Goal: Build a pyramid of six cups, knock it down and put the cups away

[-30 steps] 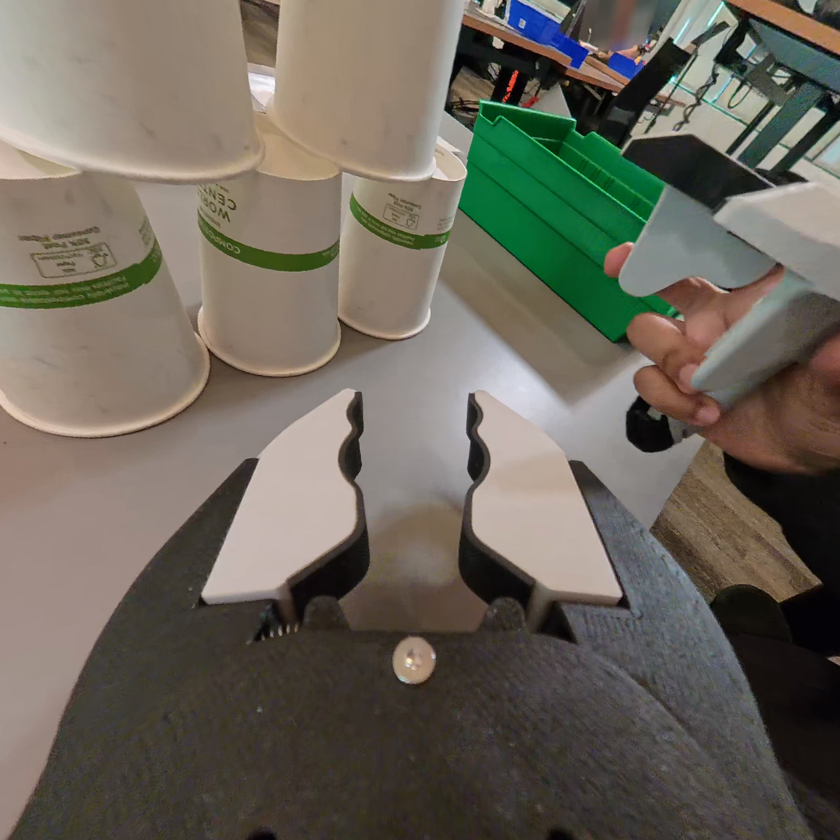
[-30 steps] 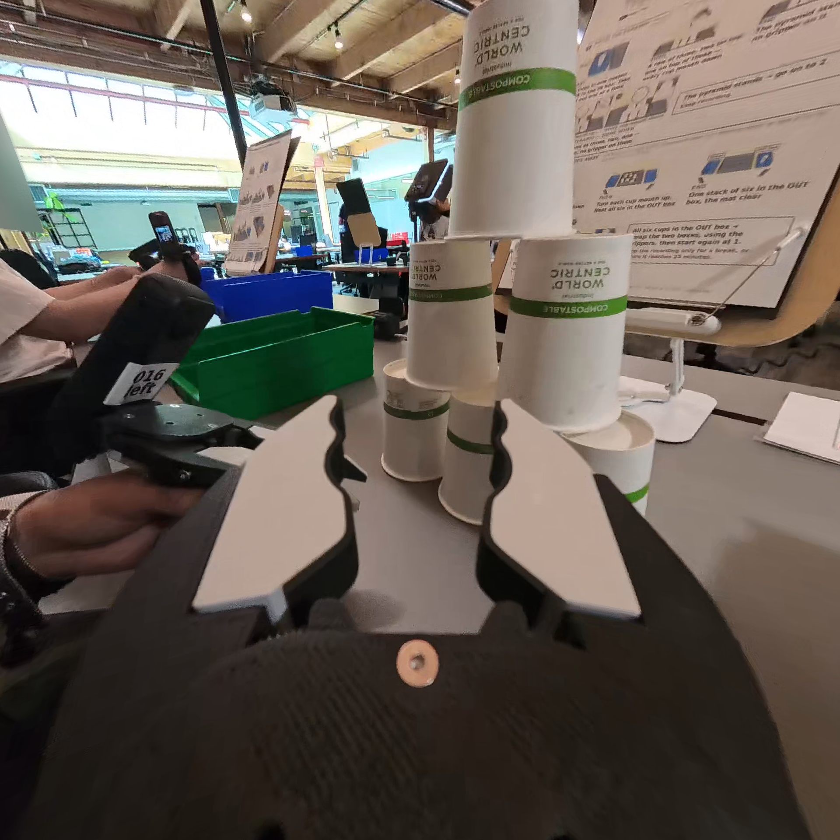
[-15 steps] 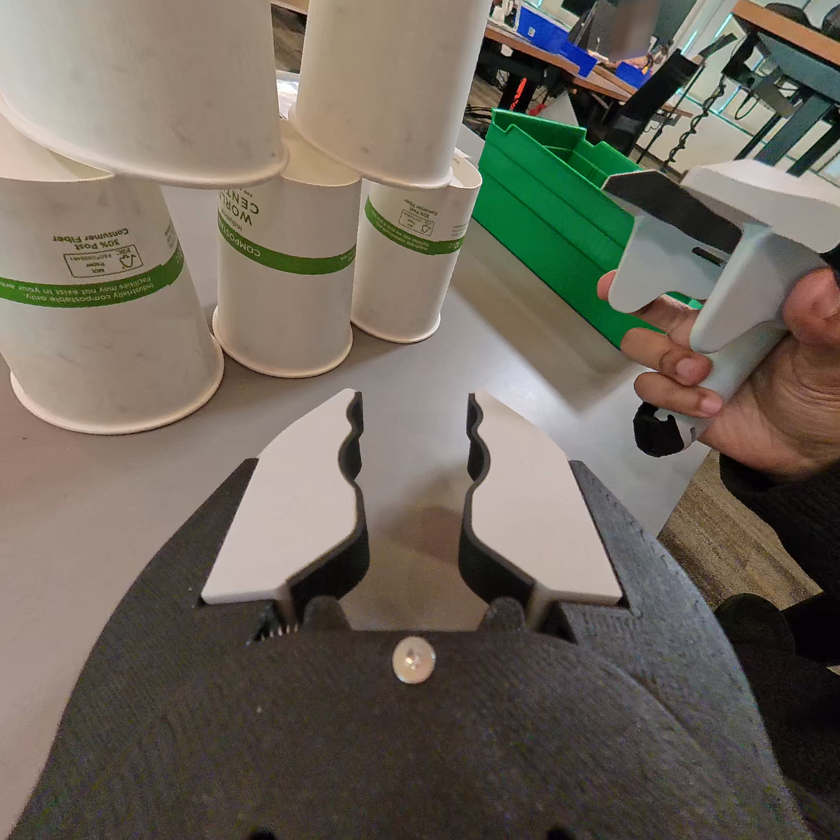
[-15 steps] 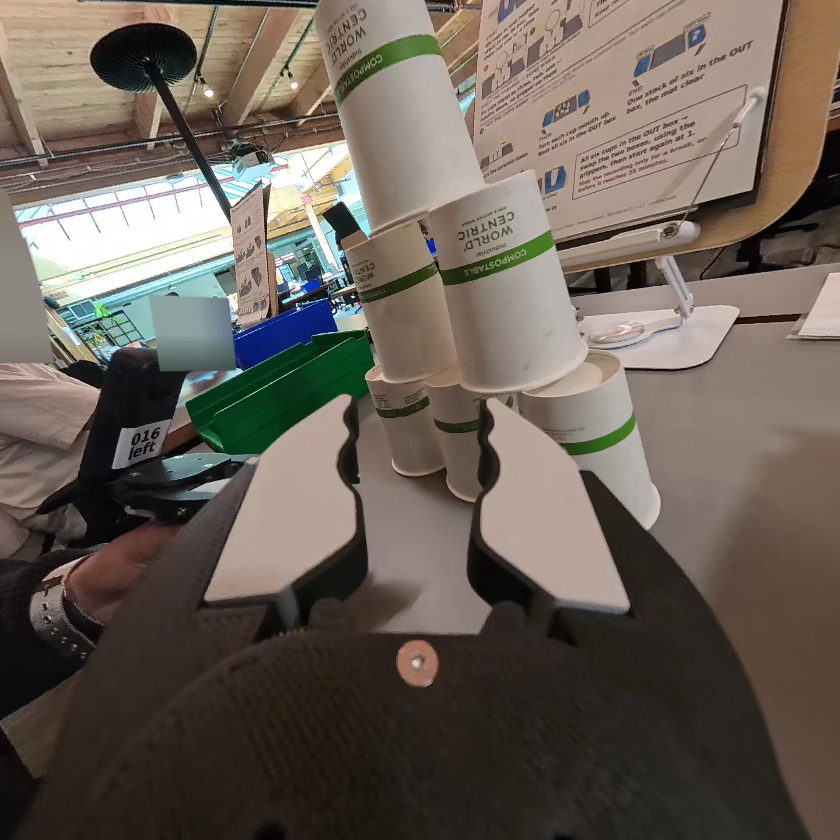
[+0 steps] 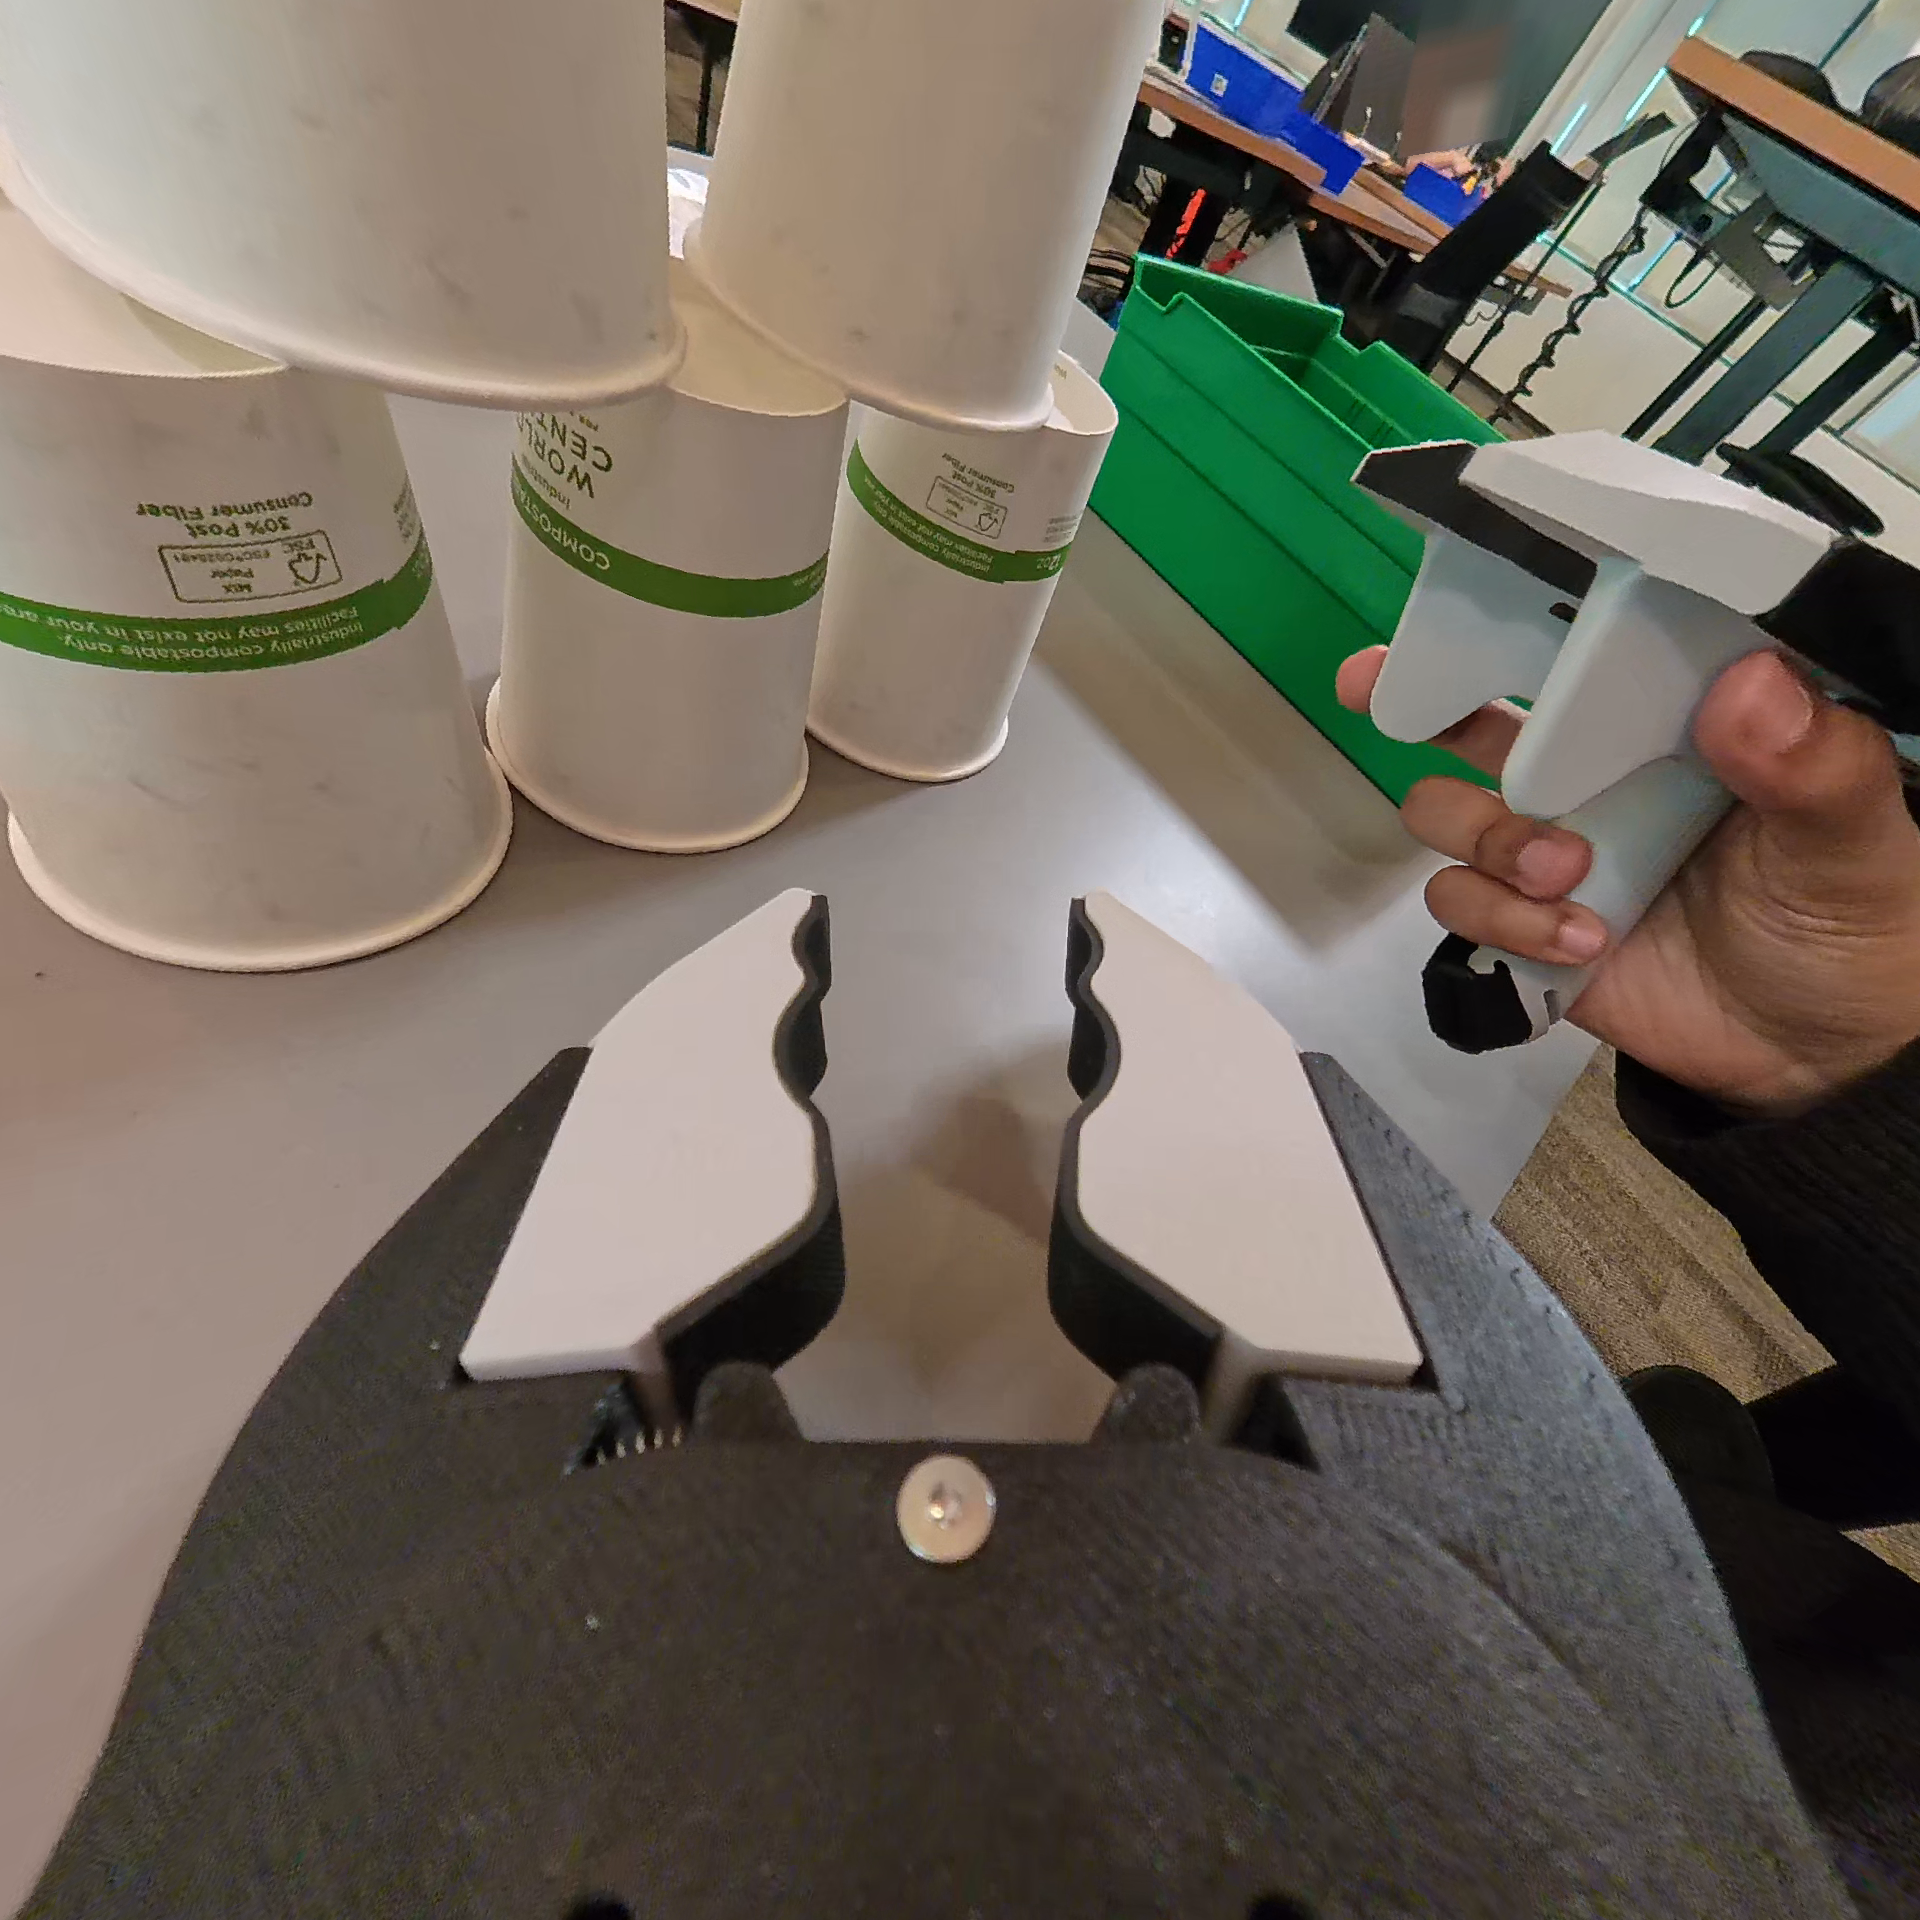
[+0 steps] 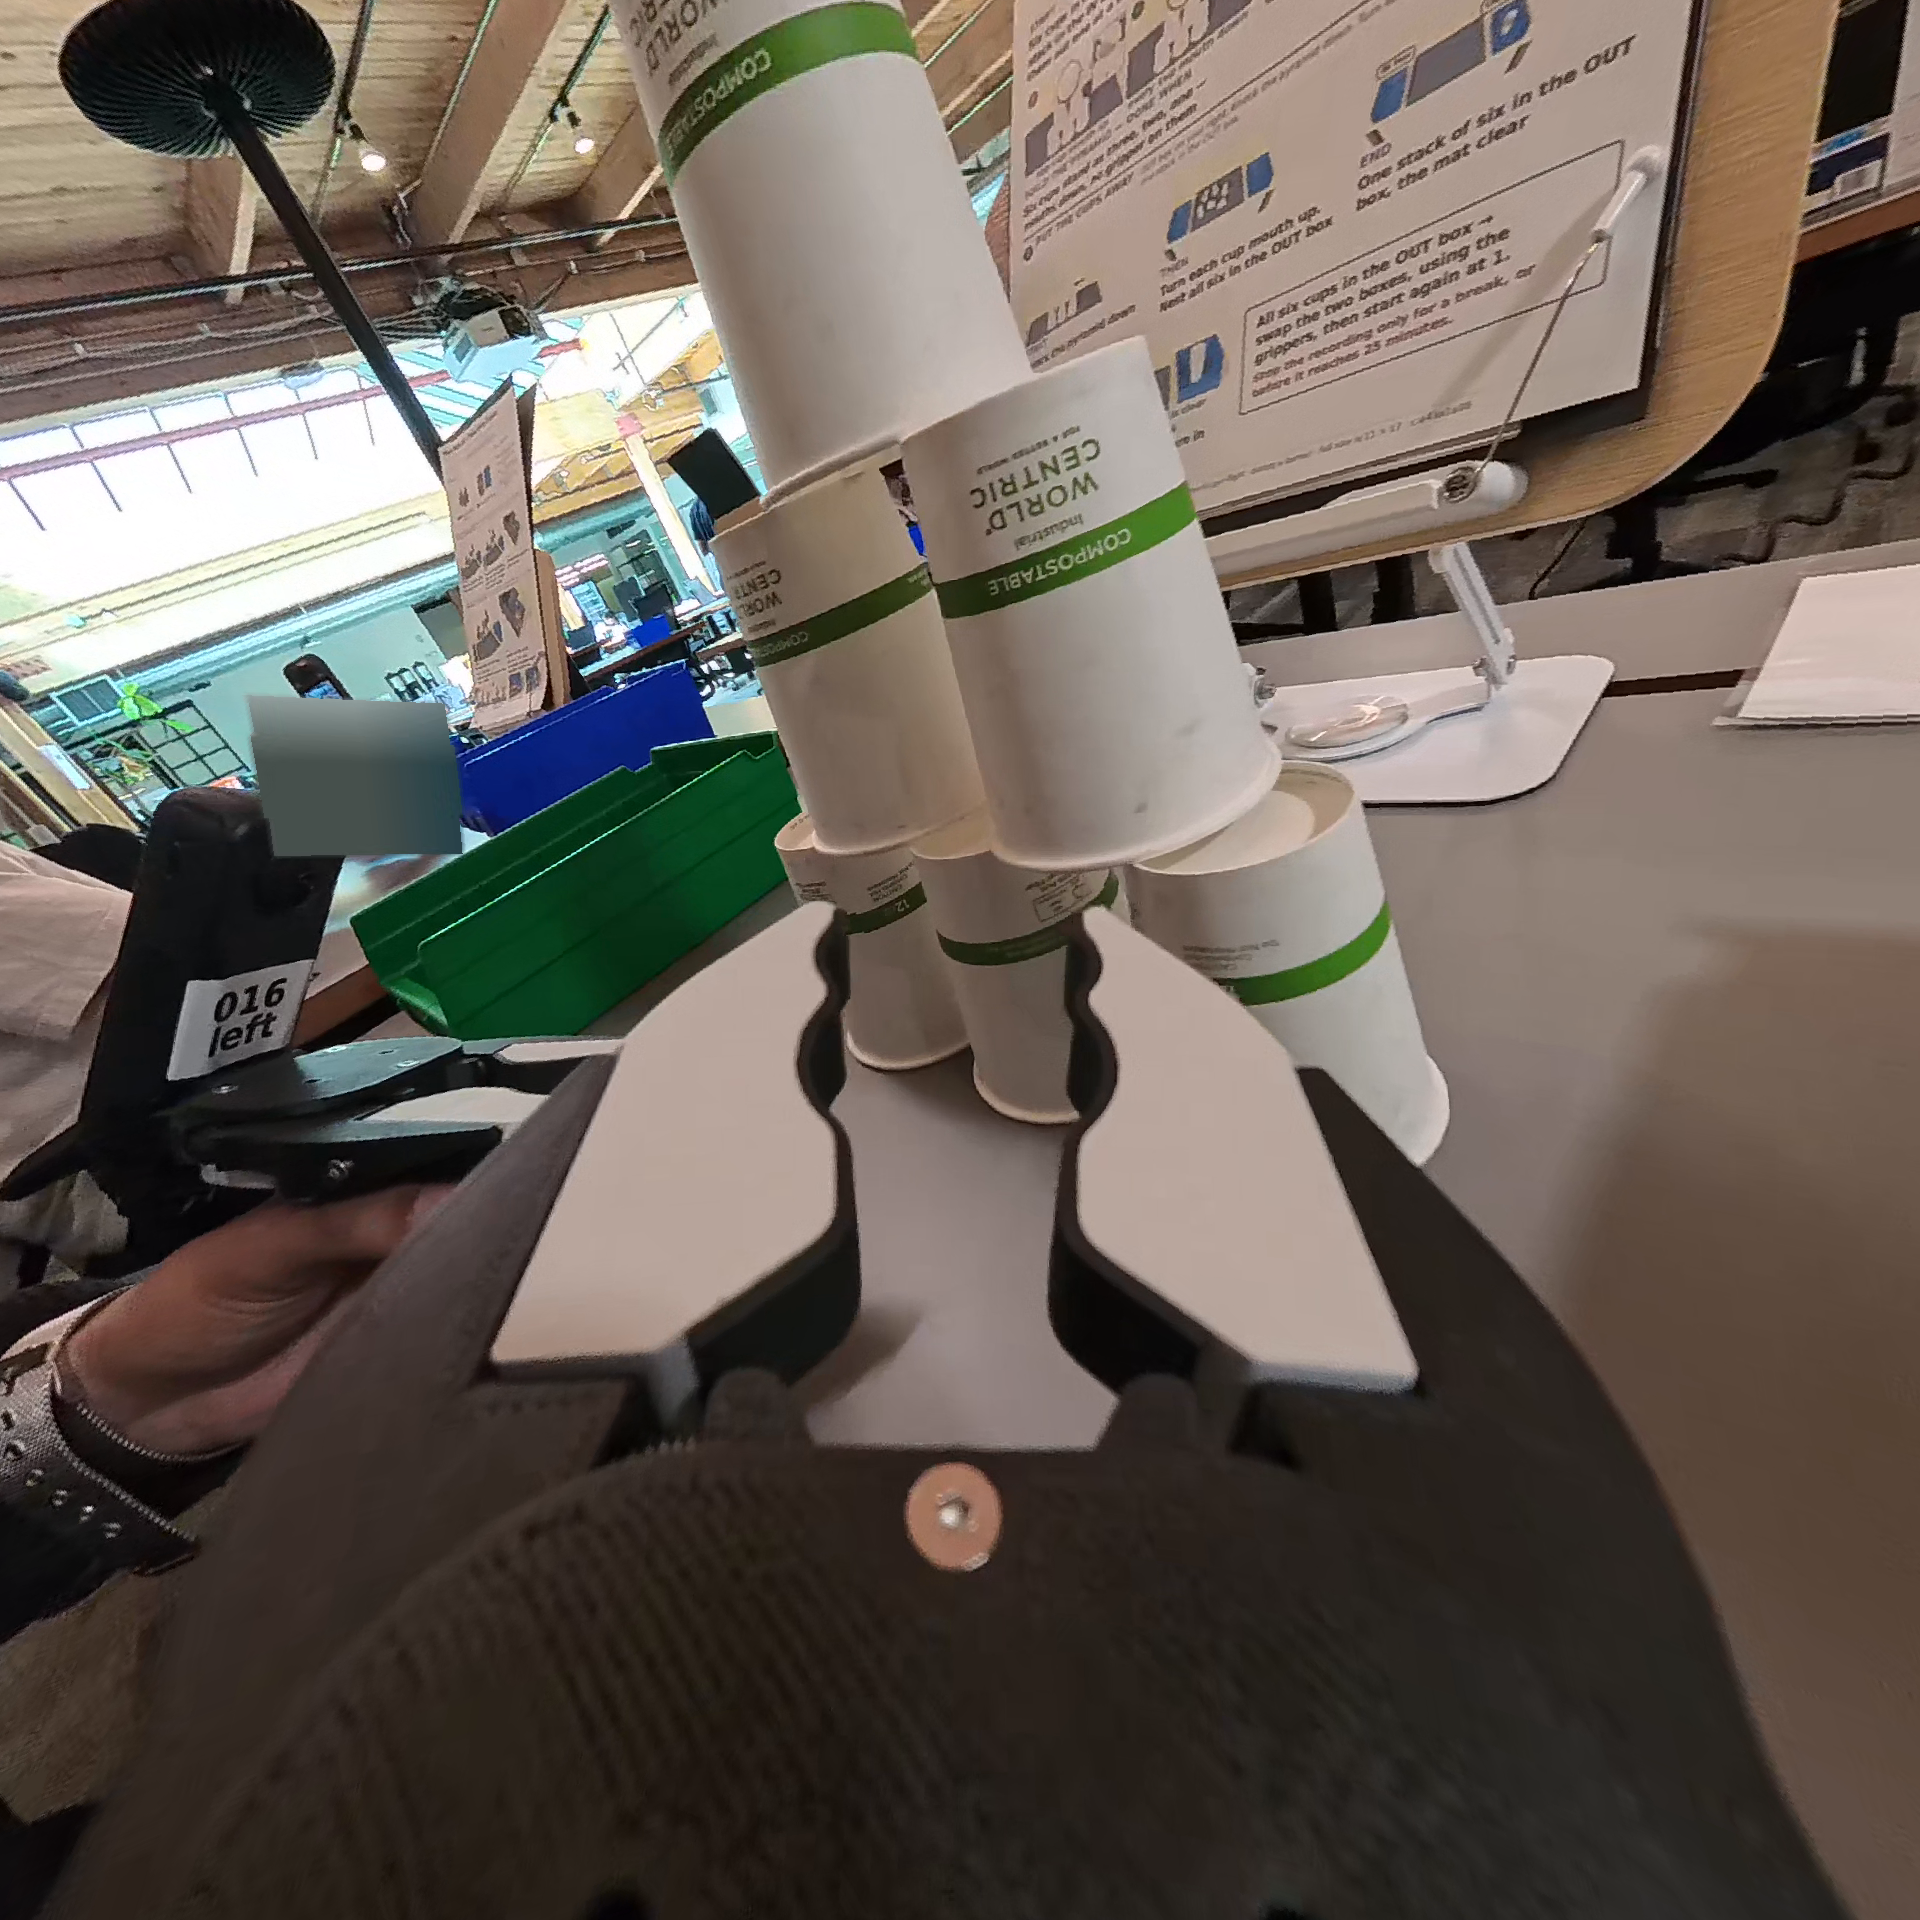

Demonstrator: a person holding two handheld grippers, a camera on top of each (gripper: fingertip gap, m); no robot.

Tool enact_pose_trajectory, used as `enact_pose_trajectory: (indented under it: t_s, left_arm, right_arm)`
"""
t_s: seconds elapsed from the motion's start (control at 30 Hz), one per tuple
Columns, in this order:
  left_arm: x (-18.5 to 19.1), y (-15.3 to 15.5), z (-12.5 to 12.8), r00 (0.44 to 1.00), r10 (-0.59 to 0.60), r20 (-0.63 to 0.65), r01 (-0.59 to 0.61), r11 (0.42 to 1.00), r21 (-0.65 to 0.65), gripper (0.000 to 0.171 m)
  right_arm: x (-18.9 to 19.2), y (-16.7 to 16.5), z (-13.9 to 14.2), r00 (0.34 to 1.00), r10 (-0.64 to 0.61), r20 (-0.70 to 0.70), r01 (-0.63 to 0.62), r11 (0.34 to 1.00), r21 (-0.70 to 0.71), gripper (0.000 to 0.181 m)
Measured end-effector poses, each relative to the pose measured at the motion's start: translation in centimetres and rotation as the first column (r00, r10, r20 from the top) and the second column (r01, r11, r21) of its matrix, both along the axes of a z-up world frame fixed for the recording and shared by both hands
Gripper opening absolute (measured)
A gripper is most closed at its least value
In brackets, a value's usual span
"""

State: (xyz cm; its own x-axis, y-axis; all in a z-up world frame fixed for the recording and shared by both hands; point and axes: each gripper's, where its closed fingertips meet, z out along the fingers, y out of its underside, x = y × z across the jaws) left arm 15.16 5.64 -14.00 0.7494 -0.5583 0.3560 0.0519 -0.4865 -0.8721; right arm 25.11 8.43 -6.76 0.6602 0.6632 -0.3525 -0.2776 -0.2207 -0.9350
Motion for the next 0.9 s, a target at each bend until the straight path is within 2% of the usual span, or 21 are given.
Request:
enact_pose_trajectory:
  t_s: [0.1, 0.27, 0.5, 0.9]
  left_arm:
    - [0.0, 0.0, 0.0, 1.0, 0.001, 0.0, -0.001, 1.0, 0.0, 0.045]
    - [-0.3, 0.3, 0.1, 1.0, 0.011, -0.001, -0.011, 1.0, 0.003, 0.045]
    - [-2.2, 1.4, 0.6, 0.998, 0.066, -0.001, -0.066, 0.998, 0.02, 0.042]
    - [-5.7, 3.1, 1.2, 0.988, 0.144, 0.05, -0.144, 0.99, -0.001, 0.015]
  right_arm:
    - [0.4, 0.3, -0.2, 1.0, -0.03, 0.007, 0.03, 1.0, -0.008, 0.039]
    - [0.9, 0.9, -0.6, 0.995, -0.086, 0.046, 0.087, 0.996, -0.013, 0.017]
    - [1.5, 1.5, -1.5, 0.978, -0.152, 0.144, 0.155, 0.988, -0.015, 0.0]
    - [1.9, 2.2, -2.7, 0.967, -0.192, 0.168, 0.209, 0.974, -0.09, 0.0]
